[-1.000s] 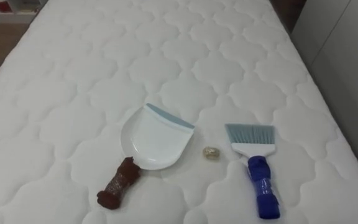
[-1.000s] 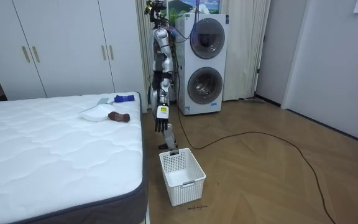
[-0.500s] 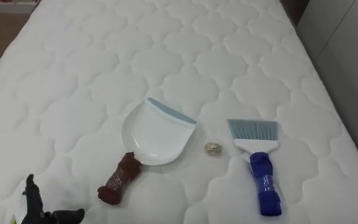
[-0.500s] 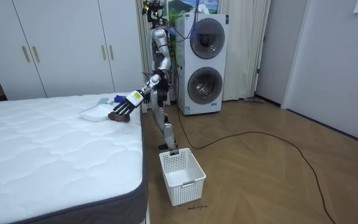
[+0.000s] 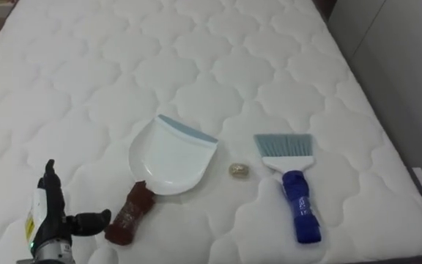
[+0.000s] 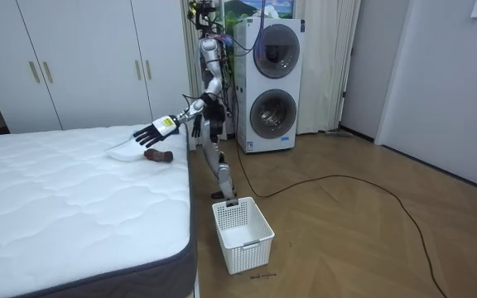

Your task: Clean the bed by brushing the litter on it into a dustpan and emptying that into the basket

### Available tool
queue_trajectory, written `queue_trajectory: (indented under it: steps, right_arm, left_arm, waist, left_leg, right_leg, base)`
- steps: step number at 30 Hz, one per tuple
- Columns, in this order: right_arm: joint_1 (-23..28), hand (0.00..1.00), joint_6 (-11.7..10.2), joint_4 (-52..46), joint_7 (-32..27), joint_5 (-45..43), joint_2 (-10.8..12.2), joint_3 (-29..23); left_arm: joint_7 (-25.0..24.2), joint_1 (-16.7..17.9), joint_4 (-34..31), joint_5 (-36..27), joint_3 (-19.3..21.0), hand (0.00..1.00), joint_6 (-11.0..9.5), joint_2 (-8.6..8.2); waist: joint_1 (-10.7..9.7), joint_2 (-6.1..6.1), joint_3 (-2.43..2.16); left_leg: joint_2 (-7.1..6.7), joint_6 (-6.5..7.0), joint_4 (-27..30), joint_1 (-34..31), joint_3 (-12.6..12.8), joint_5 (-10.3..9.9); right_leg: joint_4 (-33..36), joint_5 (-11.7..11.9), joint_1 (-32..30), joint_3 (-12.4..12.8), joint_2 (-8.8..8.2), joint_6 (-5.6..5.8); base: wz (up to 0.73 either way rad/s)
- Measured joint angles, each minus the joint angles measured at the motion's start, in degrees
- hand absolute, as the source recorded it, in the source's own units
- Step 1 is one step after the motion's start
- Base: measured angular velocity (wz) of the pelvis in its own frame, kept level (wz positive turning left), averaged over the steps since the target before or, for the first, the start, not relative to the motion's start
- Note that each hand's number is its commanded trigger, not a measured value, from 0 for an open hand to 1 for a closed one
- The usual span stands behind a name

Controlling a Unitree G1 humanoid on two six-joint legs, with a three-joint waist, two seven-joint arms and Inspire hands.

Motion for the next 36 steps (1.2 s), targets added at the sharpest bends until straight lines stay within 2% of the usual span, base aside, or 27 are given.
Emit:
queue_trajectory:
  steps: [4, 8, 13, 17, 20, 23, 29, 36]
  right_arm:
    - [0.6, 0.00, 0.0, -1.7, 0.0, 0.8, 0.0, 0.2]
    - [-0.4, 0.00, -0.1, -2.0, 0.1, 2.9, 0.1, 1.3]
    - [-1.2, 0.00, -0.7, -1.9, -0.2, 4.5, 0.1, 2.7]
    - [-1.6, 0.00, -0.7, -1.8, -0.4, 5.3, 0.1, 3.6]
    - [-1.9, 0.00, -0.7, -1.7, -0.5, 7.6, 0.1, 4.7]
    - [-2.6, 0.00, -0.7, -1.4, -0.5, 9.3, 0.0, 5.7]
    - [-4.7, 0.00, -0.8, 0.8, -0.4, 9.3, 0.0, 6.2]
    - [-6.0, 0.00, -0.6, 1.1, -1.7, 9.2, 0.1, 8.0]
  left_arm:
    - [0.5, -1.9, 3.9, -0.3, -1.6, 0.00, -0.2, 0.11]
    - [-0.5, -5.9, 8.2, -2.2, -4.2, 0.00, -0.6, 0.18]
    - [-1.8, -8.3, 11.4, -2.2, -4.8, 0.00, -1.2, 0.27]
    - [-2.0, -12.0, 15.7, -3.2, -6.5, 0.00, -1.9, 0.20]
    - [-2.0, -13.3, 17.4, -4.7, -8.3, 0.00, -2.0, 0.10]
    - [-2.0, -13.4, 18.3, -5.7, -9.9, 0.00, -2.0, 0.03]
    - [-1.9, -13.7, 19.2, -5.7, -9.8, 0.00, -2.3, 0.01]
    - [-1.6, -16.8, 19.3, -5.6, -9.8, 0.00, -2.3, 0.00]
  waist:
    - [-0.1, 0.19, -0.04]
    - [-0.4, 0.33, 0.04]
    - [-1.6, 0.36, 0.06]
    - [-1.9, 0.38, 0.14]
    - [-2.3, 0.39, 0.37]
    - [-3.1, 0.37, 0.40]
    - [-3.3, 0.07, 0.72]
    - [-3.5, 0.10, 0.95]
  left_leg:
    - [0.09, 0.00, 0.1, -0.4, 0.6, 0.0]
    - [0.14, 0.00, 1.2, -2.2, 0.9, 0.0]
    - [0.19, 0.00, 1.8, -3.7, 1.1, 0.0]
    - [0.24, 0.00, 2.2, -4.4, 1.2, 0.0]
    - [0.31, 0.01, 2.3, -5.2, 1.3, 0.0]
    - [0.32, 0.02, 2.4, -6.4, 1.3, 0.0]
    - [0.51, 0.02, 2.5, -8.6, 2.4, 0.0]
    - [0.51, 0.02, 2.8, -10.3, 2.5, 0.0]
  right_leg:
    - [0.1, 0.1, -0.4, 0.1, -0.01, -0.02]
    - [0.1, 0.5, -1.6, -0.3, -0.06, -0.04]
    - [1.0, 0.5, -3.4, -0.2, -0.07, -0.06]
    - [1.1, 0.7, -4.0, -0.2, -0.02, -0.15]
    - [1.1, 0.9, -4.7, -0.1, 0.07, -0.19]
    - [1.3, 1.0, -6.0, 0.0, 0.09, -0.20]
    - [2.0, 1.0, -8.9, 0.3, 0.16, -0.26]
    - [2.0, 1.0, -10.5, 0.6, 0.16, -0.26]
  base:
    - [-0.02]
    - [0.02]
    - [-0.03]
    - [-0.01]
    - [-0.02]
    - [-0.02]
    - [-0.09]
    - [-0.02]
